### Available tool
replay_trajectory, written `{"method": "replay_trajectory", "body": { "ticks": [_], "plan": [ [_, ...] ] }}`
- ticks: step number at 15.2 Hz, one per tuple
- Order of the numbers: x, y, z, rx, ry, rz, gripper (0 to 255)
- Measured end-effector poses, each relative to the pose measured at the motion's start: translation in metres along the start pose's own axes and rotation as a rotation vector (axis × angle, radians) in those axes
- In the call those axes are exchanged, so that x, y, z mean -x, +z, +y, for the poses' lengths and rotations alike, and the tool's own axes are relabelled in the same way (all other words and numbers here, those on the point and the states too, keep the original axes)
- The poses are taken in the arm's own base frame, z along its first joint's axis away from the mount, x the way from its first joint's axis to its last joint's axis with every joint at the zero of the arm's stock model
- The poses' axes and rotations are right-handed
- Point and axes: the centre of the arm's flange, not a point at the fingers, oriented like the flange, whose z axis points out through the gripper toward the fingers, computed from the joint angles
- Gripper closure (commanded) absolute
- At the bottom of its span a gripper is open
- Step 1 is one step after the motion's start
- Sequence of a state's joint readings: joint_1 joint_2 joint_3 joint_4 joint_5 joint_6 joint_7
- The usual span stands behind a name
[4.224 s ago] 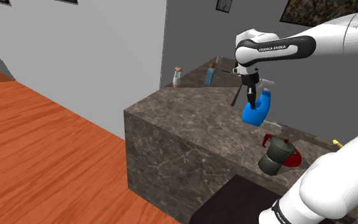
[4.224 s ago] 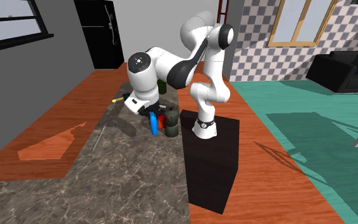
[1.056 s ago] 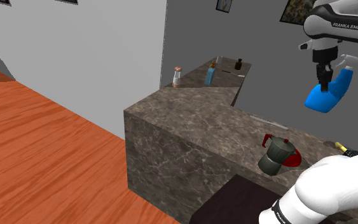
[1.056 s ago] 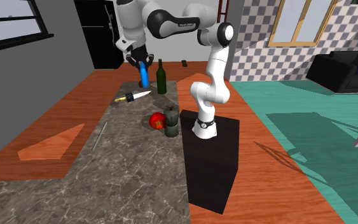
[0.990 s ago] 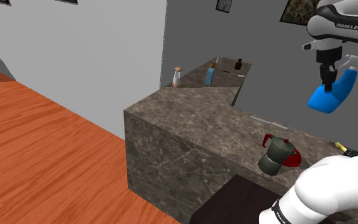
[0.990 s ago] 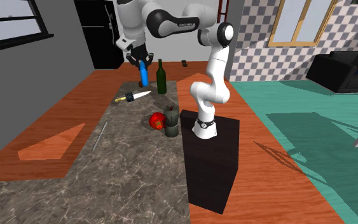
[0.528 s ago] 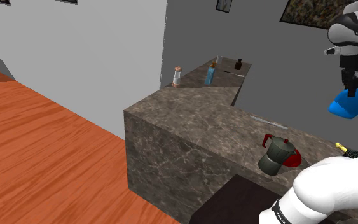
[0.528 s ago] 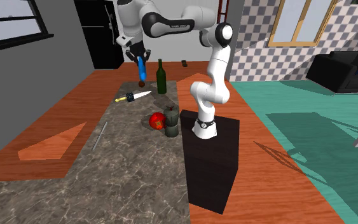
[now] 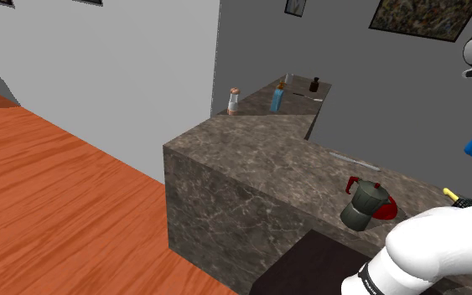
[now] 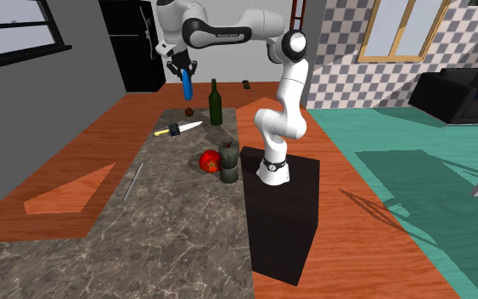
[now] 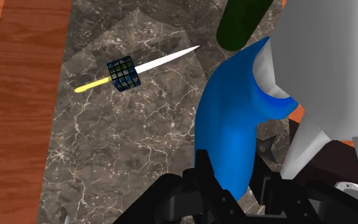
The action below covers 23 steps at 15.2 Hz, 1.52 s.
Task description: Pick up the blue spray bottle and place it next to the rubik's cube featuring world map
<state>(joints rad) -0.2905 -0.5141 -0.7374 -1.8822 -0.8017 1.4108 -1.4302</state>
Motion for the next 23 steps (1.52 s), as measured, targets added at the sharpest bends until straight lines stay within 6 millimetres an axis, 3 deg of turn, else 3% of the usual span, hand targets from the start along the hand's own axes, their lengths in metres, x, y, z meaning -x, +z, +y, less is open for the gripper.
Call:
{"method": "replay_trajectory", "body": {
  "ticks": [12, 15, 23],
  "plan": [
    [0.136, 0.070, 0.041, 0.000, -0.001, 0.001, 255],
    [0.141, 0.085, 0.042, 0.001, -0.001, 0.000, 255],
    [0.123, 0.122, 0.041, 0.001, -0.002, -0.001, 255]
  ]
}}
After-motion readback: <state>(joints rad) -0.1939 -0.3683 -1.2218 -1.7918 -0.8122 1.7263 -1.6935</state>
